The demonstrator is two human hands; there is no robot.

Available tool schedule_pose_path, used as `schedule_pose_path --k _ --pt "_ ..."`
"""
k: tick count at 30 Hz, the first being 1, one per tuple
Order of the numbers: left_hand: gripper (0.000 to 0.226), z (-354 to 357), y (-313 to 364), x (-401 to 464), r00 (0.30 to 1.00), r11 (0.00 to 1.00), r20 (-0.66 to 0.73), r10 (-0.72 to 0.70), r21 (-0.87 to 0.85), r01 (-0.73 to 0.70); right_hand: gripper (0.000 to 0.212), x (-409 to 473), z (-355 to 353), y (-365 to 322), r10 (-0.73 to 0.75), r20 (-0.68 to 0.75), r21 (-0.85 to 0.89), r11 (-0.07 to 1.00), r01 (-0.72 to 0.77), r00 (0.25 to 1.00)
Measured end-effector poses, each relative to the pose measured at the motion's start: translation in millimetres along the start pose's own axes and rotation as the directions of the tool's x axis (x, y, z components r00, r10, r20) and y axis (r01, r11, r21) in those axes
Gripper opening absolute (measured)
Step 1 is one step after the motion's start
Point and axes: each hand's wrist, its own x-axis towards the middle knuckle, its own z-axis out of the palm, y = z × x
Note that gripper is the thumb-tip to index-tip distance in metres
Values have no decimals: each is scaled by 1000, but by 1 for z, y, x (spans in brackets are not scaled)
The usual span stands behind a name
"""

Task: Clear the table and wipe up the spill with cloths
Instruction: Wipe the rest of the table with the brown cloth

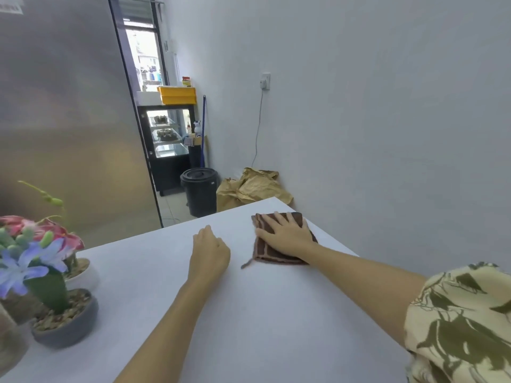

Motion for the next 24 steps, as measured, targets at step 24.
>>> schedule_pose_path --k 24 --pt "46 0 51 -129 959 975 189 209 29 -218 50 -171 -9 34 -151 63 -40 987 154 987"
